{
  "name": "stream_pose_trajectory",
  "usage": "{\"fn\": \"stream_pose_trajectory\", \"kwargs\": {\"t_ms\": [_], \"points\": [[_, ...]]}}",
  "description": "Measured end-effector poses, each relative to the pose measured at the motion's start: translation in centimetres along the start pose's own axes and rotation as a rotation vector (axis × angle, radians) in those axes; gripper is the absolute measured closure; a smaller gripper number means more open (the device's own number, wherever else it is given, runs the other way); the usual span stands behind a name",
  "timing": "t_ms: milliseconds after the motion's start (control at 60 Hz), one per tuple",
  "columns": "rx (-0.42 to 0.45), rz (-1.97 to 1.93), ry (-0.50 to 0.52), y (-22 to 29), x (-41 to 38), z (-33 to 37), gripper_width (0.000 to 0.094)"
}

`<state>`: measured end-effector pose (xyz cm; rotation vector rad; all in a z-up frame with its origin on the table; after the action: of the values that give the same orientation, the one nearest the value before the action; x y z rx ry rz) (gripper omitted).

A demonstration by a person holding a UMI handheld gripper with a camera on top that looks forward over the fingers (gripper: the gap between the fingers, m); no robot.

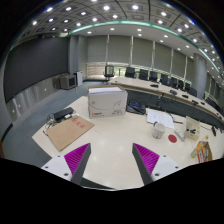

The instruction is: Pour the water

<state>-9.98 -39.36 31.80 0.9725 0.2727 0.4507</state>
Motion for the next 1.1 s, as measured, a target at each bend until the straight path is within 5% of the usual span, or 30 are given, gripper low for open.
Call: {"fn": "stream_pose_trajectory", "kwargs": {"t_ms": [317,783,1100], "points": [[0.009,-0.071,-0.105,-2.0,9.4,1.7,0.0075],[0.02,-0.211,-0.316,-12.8,34.8,6.7,0.0075],[0.085,-0.247,-0.313,-18.0,53.3,3.8,0.0075]]}}
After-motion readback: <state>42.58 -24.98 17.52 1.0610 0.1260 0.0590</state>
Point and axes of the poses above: the point between the fingertips, and its own axes, seen from behind it with the camera up: x to the right, y up, z backward, against the way the camera looks, the point moved 10 cm from there along z, backward, against the way the camera looks, and after that the axes turned 7 degrees about y, right-handed, at the moved point
